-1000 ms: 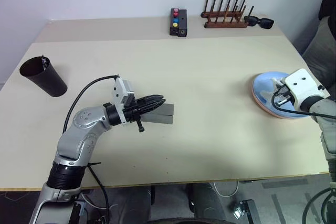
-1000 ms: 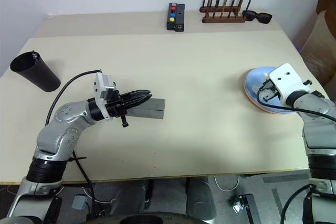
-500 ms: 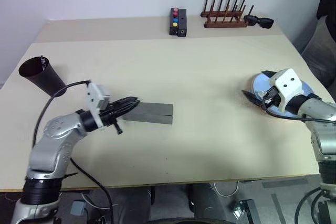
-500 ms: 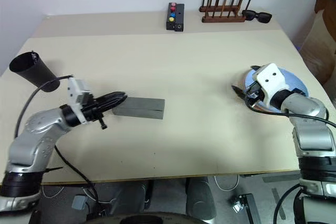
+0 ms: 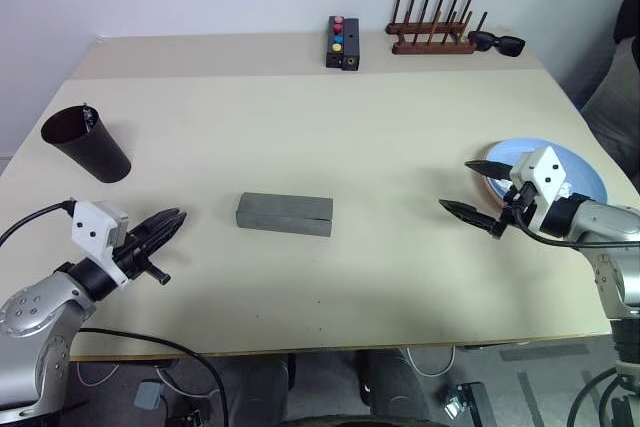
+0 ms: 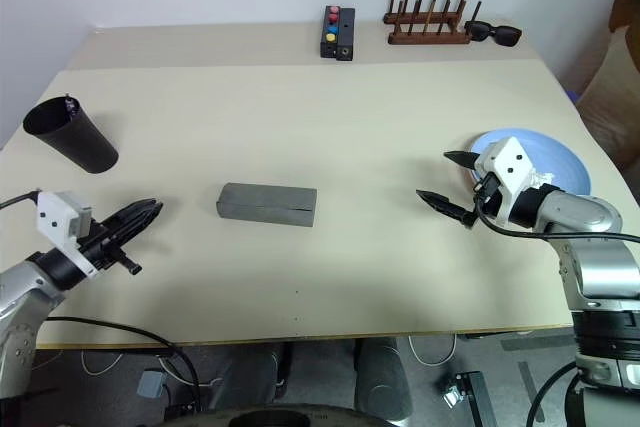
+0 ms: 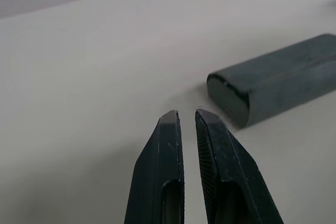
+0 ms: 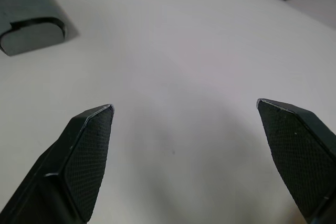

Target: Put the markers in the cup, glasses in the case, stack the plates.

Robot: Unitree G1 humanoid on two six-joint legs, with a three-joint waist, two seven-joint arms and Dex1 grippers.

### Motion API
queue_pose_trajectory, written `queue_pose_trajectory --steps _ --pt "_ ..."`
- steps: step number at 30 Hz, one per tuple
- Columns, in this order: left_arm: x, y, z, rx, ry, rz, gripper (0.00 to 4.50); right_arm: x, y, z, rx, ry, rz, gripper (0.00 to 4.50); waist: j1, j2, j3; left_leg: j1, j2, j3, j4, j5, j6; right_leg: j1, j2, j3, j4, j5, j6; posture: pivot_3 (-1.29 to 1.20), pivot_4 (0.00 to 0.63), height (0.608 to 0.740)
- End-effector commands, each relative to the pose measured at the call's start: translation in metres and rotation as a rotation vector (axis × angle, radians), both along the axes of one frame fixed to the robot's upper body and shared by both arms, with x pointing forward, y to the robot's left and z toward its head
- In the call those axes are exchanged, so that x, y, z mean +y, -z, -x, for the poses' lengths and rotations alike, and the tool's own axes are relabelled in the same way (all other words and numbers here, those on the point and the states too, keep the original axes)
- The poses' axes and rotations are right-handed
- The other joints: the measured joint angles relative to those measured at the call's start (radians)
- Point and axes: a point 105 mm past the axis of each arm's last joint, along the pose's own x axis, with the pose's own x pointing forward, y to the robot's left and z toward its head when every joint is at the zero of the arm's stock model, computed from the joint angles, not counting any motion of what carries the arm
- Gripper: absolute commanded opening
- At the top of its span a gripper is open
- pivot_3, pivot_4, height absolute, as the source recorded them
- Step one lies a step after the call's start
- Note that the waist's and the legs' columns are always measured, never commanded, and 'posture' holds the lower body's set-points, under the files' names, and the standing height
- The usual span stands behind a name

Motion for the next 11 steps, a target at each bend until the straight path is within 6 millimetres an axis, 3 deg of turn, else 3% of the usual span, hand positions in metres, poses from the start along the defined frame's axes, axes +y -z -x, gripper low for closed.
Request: queue_pose_trajectory --steps 1,11 --pt "0.0078 -0.0084 0.0028 -0.048 -0.036 -0.019 0.44 -0.0012 -0.0077 -0.0043 -0.052 0.003 -0.014 4.46 0.000 0.000 0.000 0.000 0.000 0.000 0.000 0.000 0.000 0.000 0.000 0.000 0.000 0.000 0.000 0.00 0.150 0.734" --pt "0.0116 -0.0077 0.0010 -0.053 -0.065 -0.024 0.44 0.0002 -0.0068 -0.0122 -0.058 0.004 -0.020 4.46 -0.002 0.000 0.000 0.000 0.000 0.000 0.000 0.000 0.000 0.000 0.000 0.000 0.000 0.000 0.000 0.00 0.150 0.734"
